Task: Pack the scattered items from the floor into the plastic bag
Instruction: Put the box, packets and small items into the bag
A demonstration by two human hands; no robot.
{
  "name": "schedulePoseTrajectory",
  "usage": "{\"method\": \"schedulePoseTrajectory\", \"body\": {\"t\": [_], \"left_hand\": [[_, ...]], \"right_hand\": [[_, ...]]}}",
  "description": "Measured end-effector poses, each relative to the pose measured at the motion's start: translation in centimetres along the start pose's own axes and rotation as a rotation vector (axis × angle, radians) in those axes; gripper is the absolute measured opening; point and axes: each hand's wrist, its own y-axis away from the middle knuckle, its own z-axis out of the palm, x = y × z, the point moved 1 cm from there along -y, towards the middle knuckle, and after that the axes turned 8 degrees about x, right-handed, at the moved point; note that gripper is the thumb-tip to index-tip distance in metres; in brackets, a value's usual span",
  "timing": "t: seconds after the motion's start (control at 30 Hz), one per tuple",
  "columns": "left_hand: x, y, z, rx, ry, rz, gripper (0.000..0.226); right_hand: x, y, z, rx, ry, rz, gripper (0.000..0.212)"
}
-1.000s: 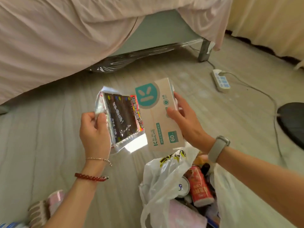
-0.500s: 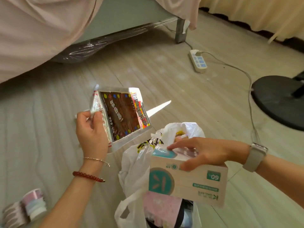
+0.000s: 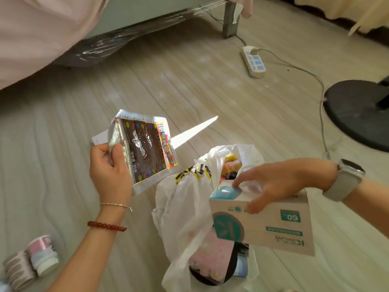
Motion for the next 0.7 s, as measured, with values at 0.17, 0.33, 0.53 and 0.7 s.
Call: {"method": "schedulePoseTrajectory", "body": {"t": [0.17, 0.33, 0.53, 0.7], "left_hand": [[-0.2, 0.3, 0.6, -0.007, 0.004, 0.0, 0.031], [0.2, 0.2, 0.7, -0.01, 0.008, 0.044, 0.032], [0.0, -0.5, -0.5, 0.037, -0.027, 0.049, 0.029], [1.1, -0.3, -0.8, 0.041, -0.011, 0.063, 0.029]], "right_hand": [[-0.9, -1.4, 2.3, 0.22, 0.27, -0.096, 0.063], [-4.1, -4.0, 5.4, 0.388, 0.194, -0.358, 0.076], [-6.4, -8.0, 7.9, 0.554, 0.392, -0.513, 0.08], [-6.1, -8.8, 8.9, 0.561, 0.415, -0.602, 0.079]]}}
